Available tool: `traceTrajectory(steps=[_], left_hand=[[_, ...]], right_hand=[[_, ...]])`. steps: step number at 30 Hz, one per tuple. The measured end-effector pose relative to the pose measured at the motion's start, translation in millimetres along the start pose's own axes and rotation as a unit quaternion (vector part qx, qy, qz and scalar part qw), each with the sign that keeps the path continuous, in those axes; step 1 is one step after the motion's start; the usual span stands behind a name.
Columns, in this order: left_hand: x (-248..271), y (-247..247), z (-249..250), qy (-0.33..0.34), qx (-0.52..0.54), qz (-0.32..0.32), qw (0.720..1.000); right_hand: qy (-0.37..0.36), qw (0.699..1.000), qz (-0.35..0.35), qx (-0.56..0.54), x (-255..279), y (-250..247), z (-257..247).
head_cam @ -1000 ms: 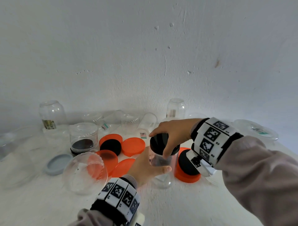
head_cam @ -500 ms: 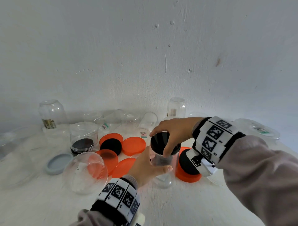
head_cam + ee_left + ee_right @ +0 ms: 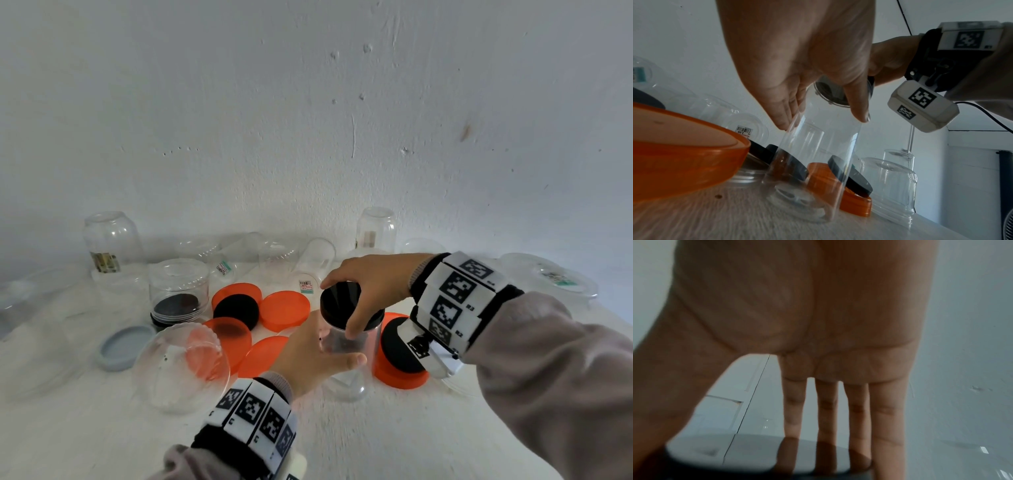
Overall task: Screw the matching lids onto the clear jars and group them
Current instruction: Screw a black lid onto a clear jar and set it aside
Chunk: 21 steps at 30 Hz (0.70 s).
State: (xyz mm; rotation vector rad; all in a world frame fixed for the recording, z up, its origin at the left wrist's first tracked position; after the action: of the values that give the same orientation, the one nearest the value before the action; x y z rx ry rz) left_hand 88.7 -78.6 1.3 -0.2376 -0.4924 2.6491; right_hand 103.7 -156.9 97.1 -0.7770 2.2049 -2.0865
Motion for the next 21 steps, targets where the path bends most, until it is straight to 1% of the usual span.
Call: traceTrajectory(steps=[5, 7, 10, 13, 18, 21], left_hand=[[1.1, -1.7, -0.2, -0.004, -0.01, 0.002, 1.0], [0.8, -1.7, 0.8, -0.004, -0.015, 0.002, 1.0], [1.1, -1.2, 2.6, -0.004, -0.006, 0.002, 1.0], [1.4, -1.0, 1.8, -0.004, -0.004, 0.003, 1.0], [1.2, -1.5, 0.0, -0.007, -0.008, 0.001, 1.0], [1.5, -1.5, 0.5, -0.007, -0.014, 0.0, 1.0]], right_hand=[[0.04, 0.998, 0.044, 0.028, -1.7, -1.8, 3.4], [0.037, 0.999, 0.027, 0.019, -0.9, 0.4, 3.5], [0.007, 1.0, -0.012, 0.002, 2.4, 2.4, -0.3], [-0.009, 1.0, 0.0, 0.001, 3.1, -1.5, -2.2], [0.036, 0.998, 0.052, 0.027, 1.2, -3.0, 3.4], [0.035, 0.998, 0.038, 0.02, 0.5, -0.1, 3.6]])
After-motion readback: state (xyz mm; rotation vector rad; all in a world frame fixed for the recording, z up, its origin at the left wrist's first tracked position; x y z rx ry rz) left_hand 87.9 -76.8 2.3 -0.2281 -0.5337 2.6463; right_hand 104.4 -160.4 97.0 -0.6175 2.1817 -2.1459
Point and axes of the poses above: each hand's wrist, its own x-axis away from the middle knuckle, its own y-axis out of the palm, z = x × y, the point moved 9 cm from there along -x, towards the middle knuckle, and after that the axes turned 1 degree about -z, right-handed, at the moved point
